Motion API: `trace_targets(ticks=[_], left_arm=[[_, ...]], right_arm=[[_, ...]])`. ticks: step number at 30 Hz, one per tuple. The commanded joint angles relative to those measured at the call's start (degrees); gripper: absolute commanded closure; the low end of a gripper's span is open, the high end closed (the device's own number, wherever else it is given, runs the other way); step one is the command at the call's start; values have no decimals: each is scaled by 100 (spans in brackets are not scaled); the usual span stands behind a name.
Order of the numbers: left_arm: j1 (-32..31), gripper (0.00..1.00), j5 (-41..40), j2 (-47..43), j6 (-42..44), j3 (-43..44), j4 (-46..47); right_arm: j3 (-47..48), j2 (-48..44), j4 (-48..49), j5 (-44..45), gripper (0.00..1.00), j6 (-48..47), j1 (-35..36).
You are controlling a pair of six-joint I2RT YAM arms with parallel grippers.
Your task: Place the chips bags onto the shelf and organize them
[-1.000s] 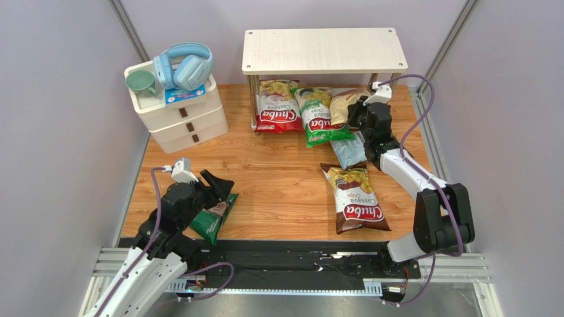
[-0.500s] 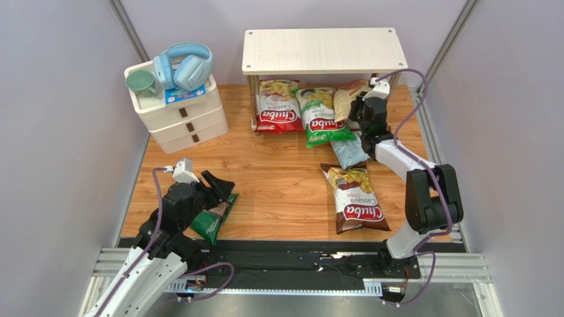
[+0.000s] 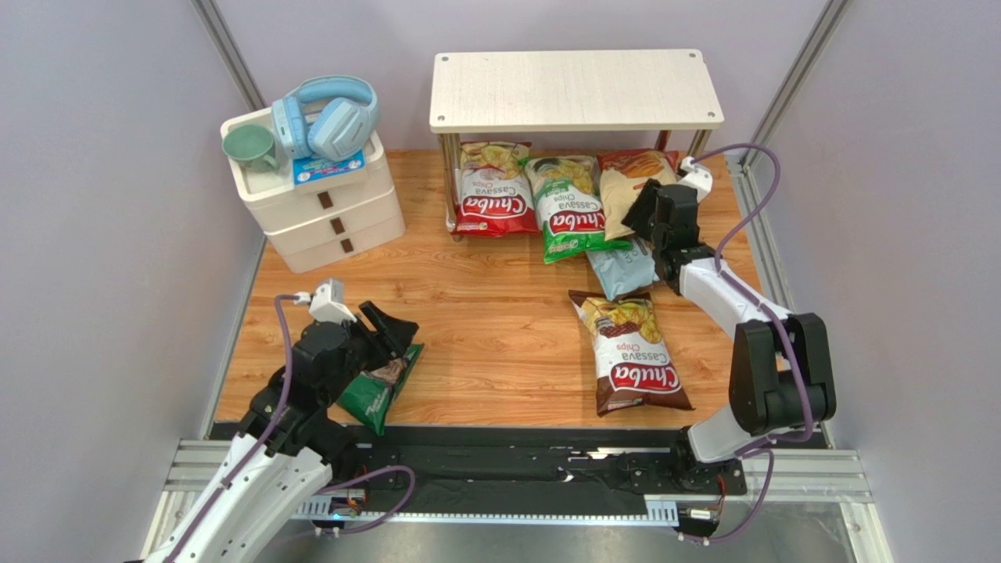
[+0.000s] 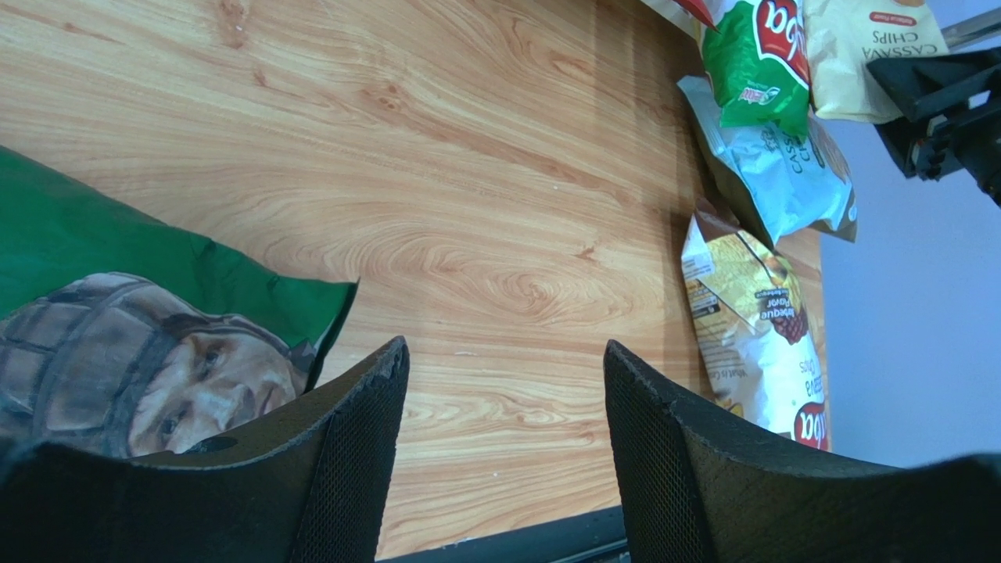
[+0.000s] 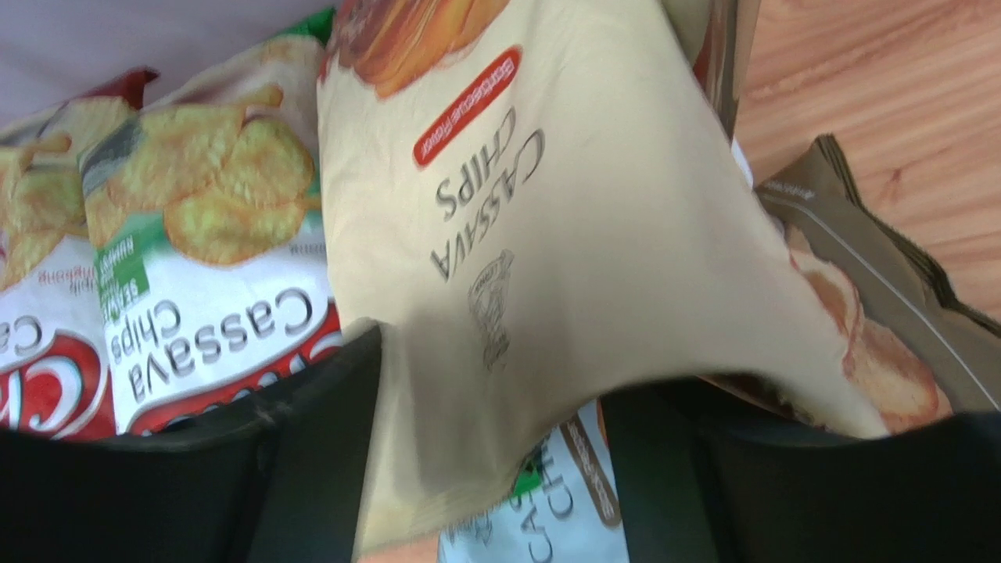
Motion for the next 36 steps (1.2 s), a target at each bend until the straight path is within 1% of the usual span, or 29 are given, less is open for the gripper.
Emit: trace_targets(ticks=[1, 3, 5, 7, 10, 11, 13, 14, 15, 17, 18, 19, 20, 21, 22, 23, 24, 25, 26, 27, 28, 29, 30, 31, 32, 33, 34, 35, 36], left_arm=[[-17, 33, 78, 12, 23, 56, 237], [-17, 33, 104, 30, 31, 21, 316], [-17, 33, 140, 65, 31, 21, 360], [-17, 33, 184, 126, 40, 56, 360], [-17, 33, 184, 135, 14, 65, 360], [-17, 34, 184, 127, 5, 56, 369], [-17, 34, 254, 83, 5, 29, 421], [-17, 34, 306, 91, 48, 21, 465], [-17, 33, 455, 135, 153, 38, 501], [-17, 31, 596, 310, 233, 99, 562], [-17, 27, 806, 633, 347, 152, 632], [-17, 27, 982, 854, 374, 187, 772], [-17, 27, 1123, 1396, 383, 266, 869], [-17, 27, 1542, 1697, 452, 293, 983], [-25, 27, 1763, 2004, 444, 328, 1332], [-60, 28, 1992, 2599, 444, 372, 1571], [-104, 29, 2429, 2875, 436, 398, 1843], [-209, 29, 2555, 3139, 427, 425, 2411], [-410, 29, 2652, 3646, 418, 555, 2669], [-534, 28, 2801, 3912, 453, 652, 2907], [-640, 28, 2907, 4184, 479, 810, 3344], [-719, 27, 3013, 4483, 488, 986, 3540], [-850, 27, 3205, 5121, 445, 1431, 3664], [-886, 27, 3311, 5467, 410, 1705, 3735], [-904, 27, 3469, 6123, 340, 2117, 3848], [-930, 26, 3845, 6443, 104, 2295, 4015], [-948, 26, 4057, 6750, -55, 2436, 4417], [-974, 25, 4251, 7302, -248, 2585, 4699], [-1009, 24, 4575, 7568, -650, 2639, 5233]], right_arm=[[-269, -721, -576, -231, 25, 506, -3], [-384, -846, -549, -205, 21, 481, -3], [-253, -899, -707, -135, 20, 419, -3], [18, -943, -1266, -143, 19, 384, -3], [73, -1083, -1542, -257, 23, 436, 6], [55, -1171, -1533, -301, 30, 445, -3], [220, -1206, -1751, -293, 31, 445, -3], [361, -1224, -2023, -301, 31, 428, -3], [467, -1276, -2643, -319, 29, 401, -3], [538, -1504, -3157, -380, 25, 410, -3], [460, -1880, -3542, -398, 24, 436, -3], [355, -2162, -3694, -424, 23, 515, -3], [119, -2426, -3826, -494, 21, 550, -3], [3, -3003, -4045, -547, 21, 612, -3], [-111, -3287, -4160, -574, 21, 682, -12], [-216, -3551, -4283, -678, 21, 778, -3], [-383, -3840, -4510, -723, 21, 814, -12], [-454, -4305, -4608, -750, 21, 832, -3], [-498, -4553, -4740, -776, 21, 884, 6], [-560, -4747, -4941, -802, 21, 885, 6], [-569, -5053, -5022, -829, 21, 885, 6], [-586, -5178, -5092, -864, 21, 885, -3], [-604, -5258, -5180, -899, 21, 876, -3], [-622, -5319, -5224, -917, 21, 867, 15], [-596, -5355, -5285, -925, 21, 867, -3], [-595, -5338, -5390, -952, 21, 841, 6], [-508, -5320, -5487, -952, 21, 841, 6], [-473, -5285, -5575, -978, 21, 841, 6], [-464, -5285, -5663, -1048, 21, 771, -3]])
